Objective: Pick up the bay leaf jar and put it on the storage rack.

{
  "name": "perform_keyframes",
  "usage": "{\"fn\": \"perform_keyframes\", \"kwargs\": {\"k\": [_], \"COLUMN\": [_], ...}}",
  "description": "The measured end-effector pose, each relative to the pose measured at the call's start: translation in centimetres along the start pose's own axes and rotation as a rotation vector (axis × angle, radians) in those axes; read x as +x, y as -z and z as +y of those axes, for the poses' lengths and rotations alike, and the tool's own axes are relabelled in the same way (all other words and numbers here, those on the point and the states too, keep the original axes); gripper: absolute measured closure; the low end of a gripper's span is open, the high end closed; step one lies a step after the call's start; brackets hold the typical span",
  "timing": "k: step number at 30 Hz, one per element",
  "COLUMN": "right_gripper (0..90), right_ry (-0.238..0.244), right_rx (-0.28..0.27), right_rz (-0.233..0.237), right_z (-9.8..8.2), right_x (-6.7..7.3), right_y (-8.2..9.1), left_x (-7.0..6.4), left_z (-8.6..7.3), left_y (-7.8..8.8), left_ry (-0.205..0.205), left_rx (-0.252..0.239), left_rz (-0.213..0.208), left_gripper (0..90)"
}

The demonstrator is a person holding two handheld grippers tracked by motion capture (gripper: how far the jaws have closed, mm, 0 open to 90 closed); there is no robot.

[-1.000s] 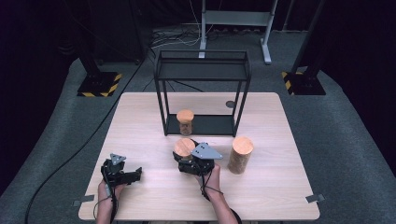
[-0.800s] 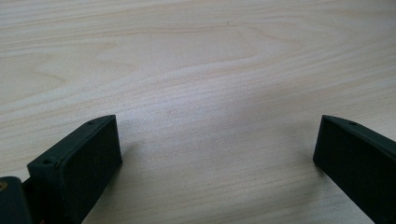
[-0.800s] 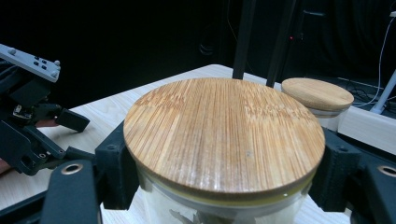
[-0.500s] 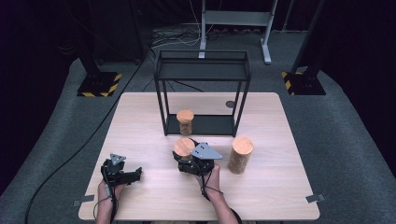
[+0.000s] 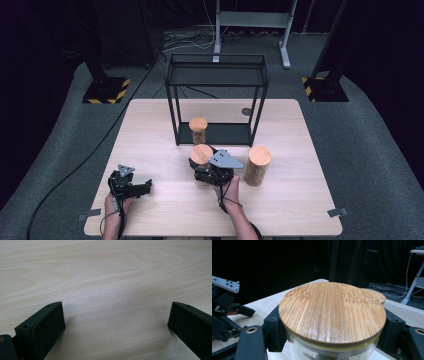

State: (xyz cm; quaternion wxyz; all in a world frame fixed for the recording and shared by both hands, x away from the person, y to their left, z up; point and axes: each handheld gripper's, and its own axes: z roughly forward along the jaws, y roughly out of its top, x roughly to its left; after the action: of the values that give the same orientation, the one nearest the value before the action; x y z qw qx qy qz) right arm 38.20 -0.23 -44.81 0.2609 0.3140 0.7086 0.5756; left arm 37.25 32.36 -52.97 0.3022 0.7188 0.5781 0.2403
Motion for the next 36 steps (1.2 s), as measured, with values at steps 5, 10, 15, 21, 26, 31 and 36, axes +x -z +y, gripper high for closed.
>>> {"fn": "perform_keyframes", "kwargs": {"k": [5, 10, 15, 21, 26, 31, 36], "right_gripper": [25.2, 25.2, 25.2, 25.2, 25.2, 25.2, 25.2], "right_ry": [0.001, -0.006, -0.013, -0.018, -0.020, -0.016, -0.009], "right_rx": [0.007, 0.013, 0.017, 0.020, 0.022, 0.023, 0.028], "right_rz": [-0.017, -0.034, -0.051, -0.073, -0.090, -0.104, -0.115], "right_z": [0.1, 0.4, 0.6, 0.8, 1.1, 1.5, 1.8], "right_x": [-0.3, -0.8, -1.3, -1.8, -2.3, -2.6, -2.9], "right_y": [0.1, 0.0, 0.0, -0.2, -0.6, -1.0, -1.5], "left_x": [0.0, 0.0, 0.0, 0.0, 0.0, 0.0, 0.0], "left_z": [0.0, 0.0, 0.0, 0.0, 0.0, 0.0, 0.0], "left_y": [0.0, 0.0, 0.0, 0.0, 0.0, 0.0, 0.0], "left_ry": [0.001, 0.001, 0.001, 0.001, 0.001, 0.001, 0.000], "left_rx": [0.000, 0.001, 0.001, 0.000, 0.001, 0.000, 0.001], "left_rz": [0.000, -0.001, -0.001, -0.001, -0.001, 0.000, 0.000], "left_gripper": [0.2, 0.1, 0.1, 0.1, 0.1, 0.2, 0.2]}}
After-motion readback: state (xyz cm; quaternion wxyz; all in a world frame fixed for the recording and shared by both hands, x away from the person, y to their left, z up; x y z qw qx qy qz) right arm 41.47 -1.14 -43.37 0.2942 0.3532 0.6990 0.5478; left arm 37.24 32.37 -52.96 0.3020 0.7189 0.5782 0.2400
